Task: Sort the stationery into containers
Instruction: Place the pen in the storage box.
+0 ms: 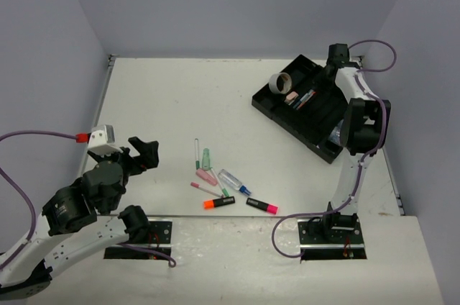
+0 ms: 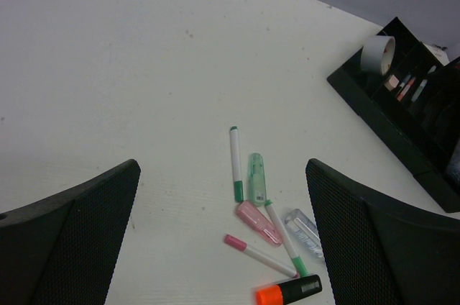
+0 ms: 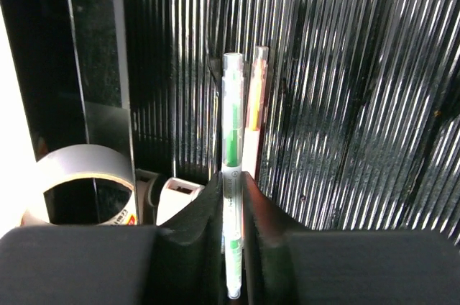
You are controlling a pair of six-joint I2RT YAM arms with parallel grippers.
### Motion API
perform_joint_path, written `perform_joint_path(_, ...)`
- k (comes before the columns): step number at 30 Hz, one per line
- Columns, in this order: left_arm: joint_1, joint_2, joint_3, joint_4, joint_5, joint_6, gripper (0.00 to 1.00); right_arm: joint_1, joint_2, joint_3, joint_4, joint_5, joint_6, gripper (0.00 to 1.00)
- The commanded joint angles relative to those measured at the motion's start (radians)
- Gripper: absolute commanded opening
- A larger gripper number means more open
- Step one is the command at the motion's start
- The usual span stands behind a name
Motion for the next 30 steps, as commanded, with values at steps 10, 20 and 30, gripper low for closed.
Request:
perform_joint_path(10,0.001,-0.004,0.005,0.016,-0.035,-0.008,1.0,0.009,-0.095,0.057,-0.031,-0.03,-0.036,0.37)
perform_joint_path(20,0.002,0.021,0.006,0.015,-0.044,-0.013,1.0,0.368,-0.551,-0.346,0.073,0.032,-0.188,0.35)
perform_joint_path(30,0.001,0.026,0.009,0.01,-0.044,-0.02,1.0,0.801,-0.613,-0.62,0.149,0.058,-0.279,0.44)
